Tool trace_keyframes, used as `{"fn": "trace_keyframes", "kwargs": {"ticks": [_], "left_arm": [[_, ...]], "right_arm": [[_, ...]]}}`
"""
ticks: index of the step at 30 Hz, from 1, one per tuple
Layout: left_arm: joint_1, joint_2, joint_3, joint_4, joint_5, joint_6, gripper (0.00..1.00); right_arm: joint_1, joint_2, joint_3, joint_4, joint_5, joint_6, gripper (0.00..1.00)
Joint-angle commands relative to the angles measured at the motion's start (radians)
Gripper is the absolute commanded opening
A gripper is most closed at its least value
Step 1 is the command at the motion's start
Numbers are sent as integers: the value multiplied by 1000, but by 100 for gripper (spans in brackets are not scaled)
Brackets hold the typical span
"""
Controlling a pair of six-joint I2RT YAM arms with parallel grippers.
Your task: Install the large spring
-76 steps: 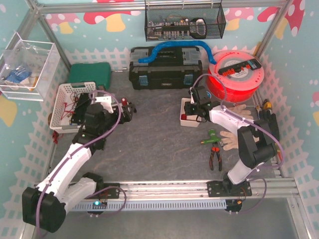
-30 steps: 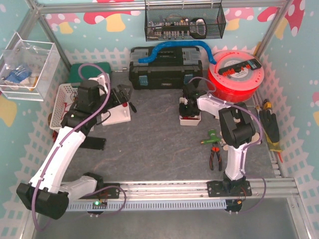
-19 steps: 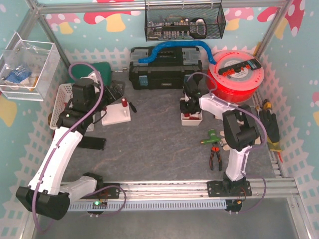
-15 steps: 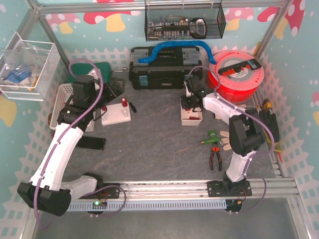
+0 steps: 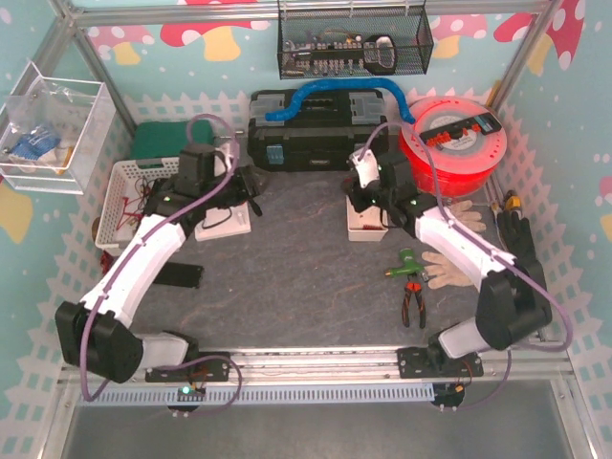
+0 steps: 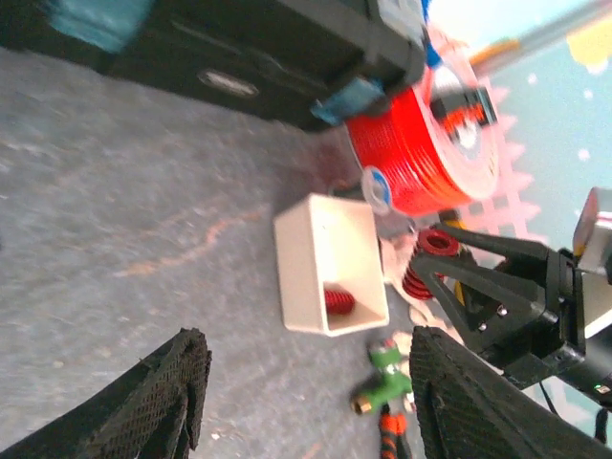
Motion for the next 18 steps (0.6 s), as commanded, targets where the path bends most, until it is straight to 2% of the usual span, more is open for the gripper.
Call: {"fn": "trace_keyframes", "kwargs": {"ticks": [1,7,10,15,18], "left_arm": [[-67,56,51,57,118,37,59],[-126,148,159,66,210,116,54],[-161,165,180,71,237,150,51],[-163,180,185,71,272,165,40],[-164,176,174,71,286,180,43]], "right_arm": [[54,-112,-98,268,-94,-167,0],[183,-191,-232,491,-91,-335,0],[211,-164,-214,511,-91,-338,0],[244,-143,-210,568,-55,-351,0],[249,-130,-194,563,-34,-351,0]]}}
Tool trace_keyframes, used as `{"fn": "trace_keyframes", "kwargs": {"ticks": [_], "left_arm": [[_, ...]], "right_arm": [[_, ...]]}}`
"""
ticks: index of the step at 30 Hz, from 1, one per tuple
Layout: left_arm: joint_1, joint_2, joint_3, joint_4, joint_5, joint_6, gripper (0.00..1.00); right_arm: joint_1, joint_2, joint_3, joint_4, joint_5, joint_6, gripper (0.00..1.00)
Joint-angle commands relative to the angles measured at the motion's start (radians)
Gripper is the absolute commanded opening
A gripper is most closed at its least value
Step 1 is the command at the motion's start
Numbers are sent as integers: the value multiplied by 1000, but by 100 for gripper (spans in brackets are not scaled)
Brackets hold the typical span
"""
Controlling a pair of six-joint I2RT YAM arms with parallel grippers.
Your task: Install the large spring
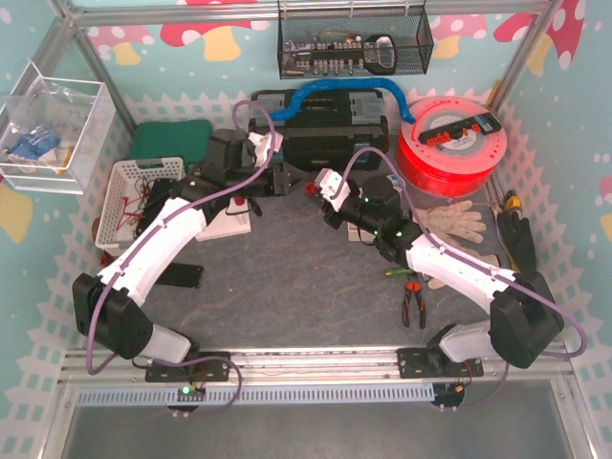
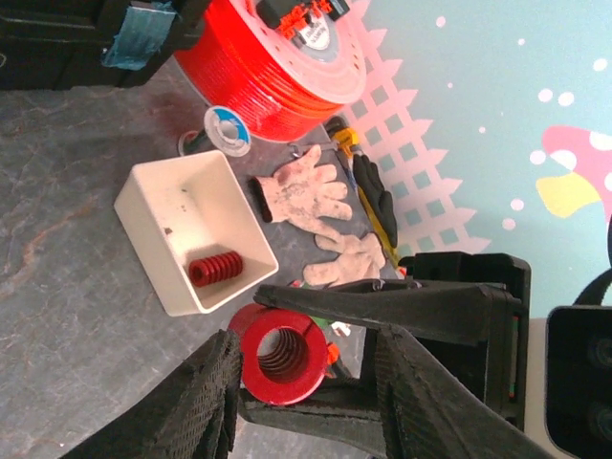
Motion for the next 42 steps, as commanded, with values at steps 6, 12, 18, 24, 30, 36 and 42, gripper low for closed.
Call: {"fn": "trace_keyframes", "kwargs": {"ticks": [6,12,18,24,30,36,42], "left_arm": [[-1,38,17,13,63,62,47],[-3,69,16,13,57,59,48],[-3,103,29,13,86,56,48],[-4,117,15,13,94,55,48],[-4,145,25,13,99,63,46],[-4,176,52,13,135,66,34],[-3,185,58,17,160,61,11]], "right_arm": [[20,30,54,75,43,-24,0],[21,35,74,67,52,-29,0],[27,33,75,66,67,-31,0],[40,50,91,29,97,-37,0],[48,70,110,18,97,-44,0],[58,97,136,2,69,-44,0],[59,108,126,-14,66,-31,0]]}}
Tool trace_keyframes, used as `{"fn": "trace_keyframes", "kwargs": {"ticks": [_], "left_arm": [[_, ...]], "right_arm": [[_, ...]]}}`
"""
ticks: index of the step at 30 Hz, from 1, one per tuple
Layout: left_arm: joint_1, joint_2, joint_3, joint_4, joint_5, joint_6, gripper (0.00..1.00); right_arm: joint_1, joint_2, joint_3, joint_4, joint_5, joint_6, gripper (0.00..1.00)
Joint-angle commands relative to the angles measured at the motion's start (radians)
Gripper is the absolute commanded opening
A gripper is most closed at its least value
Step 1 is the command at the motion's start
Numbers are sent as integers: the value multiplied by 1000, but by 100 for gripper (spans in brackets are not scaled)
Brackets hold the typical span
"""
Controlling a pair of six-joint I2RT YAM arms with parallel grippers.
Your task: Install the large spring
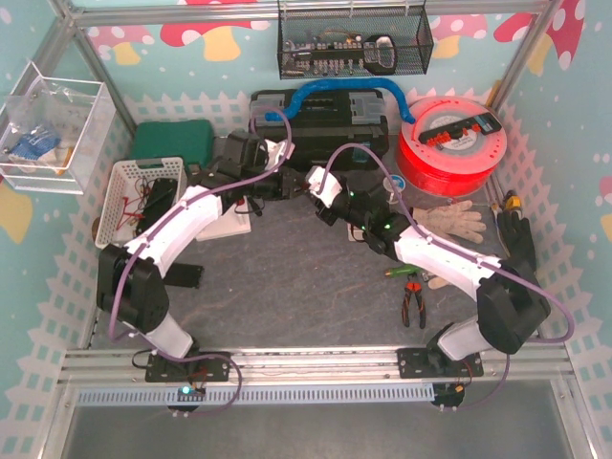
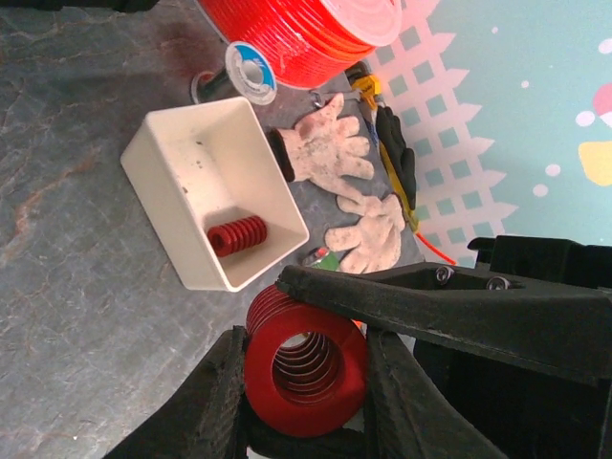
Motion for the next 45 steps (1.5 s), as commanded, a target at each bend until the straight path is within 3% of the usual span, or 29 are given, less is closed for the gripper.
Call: {"fn": "trace_keyframes", "kwargs": {"ticks": [1,4,10,15,18,31,36,45], "left_arm": [[-17,15,32,19,63,-5,8],[-11,6,23,19,52,-24,4],[51,-30,-9,18,2,-103,0],[104,-82,-59,17,-81,-137,0],[125,-122,-100,13,-160,-147,0],[193,-330,-267,-126,-926,-180,0],[292,-348,-360,-136,-970,-246,0],[337,-291,-429,-99,-969,-282,0]], "right_arm": [[29,3,34,62,-62,13,0],[29,-9,14,57,-43,33,11],[29,-38,-26,48,-16,67,55],[28,-95,-74,42,-36,103,86],[28,-147,-115,48,-34,142,97],[27,-352,-235,16,203,295,99],[27,-356,-234,-54,349,354,99],[26,-411,-311,-154,518,425,99]]}}
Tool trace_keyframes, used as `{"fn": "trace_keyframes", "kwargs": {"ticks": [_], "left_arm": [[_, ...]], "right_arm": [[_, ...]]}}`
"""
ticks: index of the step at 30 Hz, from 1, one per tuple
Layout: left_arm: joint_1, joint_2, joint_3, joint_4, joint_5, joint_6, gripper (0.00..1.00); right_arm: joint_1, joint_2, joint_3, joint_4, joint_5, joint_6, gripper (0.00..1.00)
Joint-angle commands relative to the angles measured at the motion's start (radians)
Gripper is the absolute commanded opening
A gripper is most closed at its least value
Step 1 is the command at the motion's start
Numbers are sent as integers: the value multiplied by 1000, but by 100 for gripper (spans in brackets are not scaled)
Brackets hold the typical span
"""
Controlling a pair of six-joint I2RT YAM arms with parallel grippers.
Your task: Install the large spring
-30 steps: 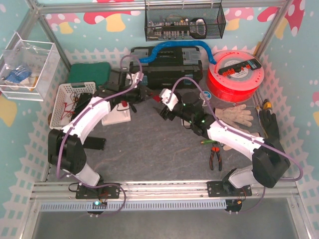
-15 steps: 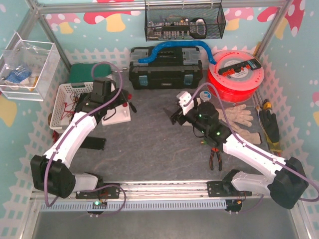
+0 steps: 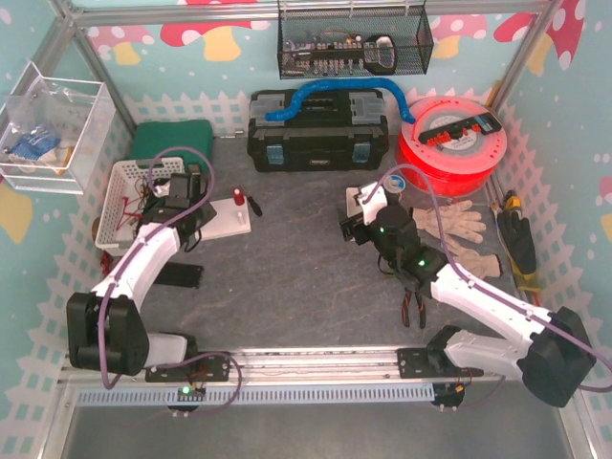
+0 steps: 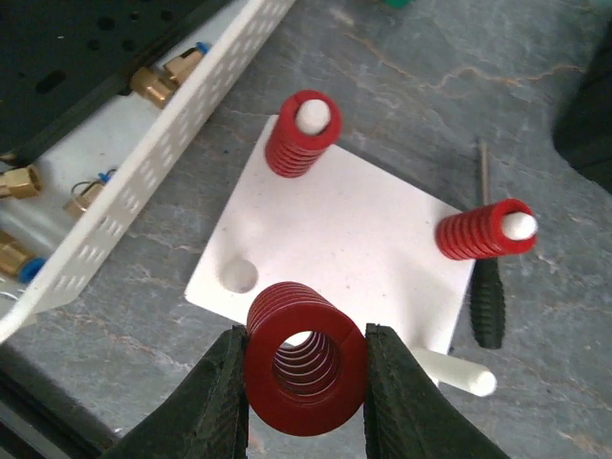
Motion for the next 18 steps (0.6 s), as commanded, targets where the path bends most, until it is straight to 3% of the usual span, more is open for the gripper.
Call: {"fn": "trace_keyframes", "kwargs": {"ticks": [1,18], "left_arm": [[35,10,-11,24,-18,-41,0],[64,92,30,53,-18,-24,0]], "right_arm": [[0,-61,-45,-41,94,52,99],[-3,-86,-72,-41,93,42,99]]}}
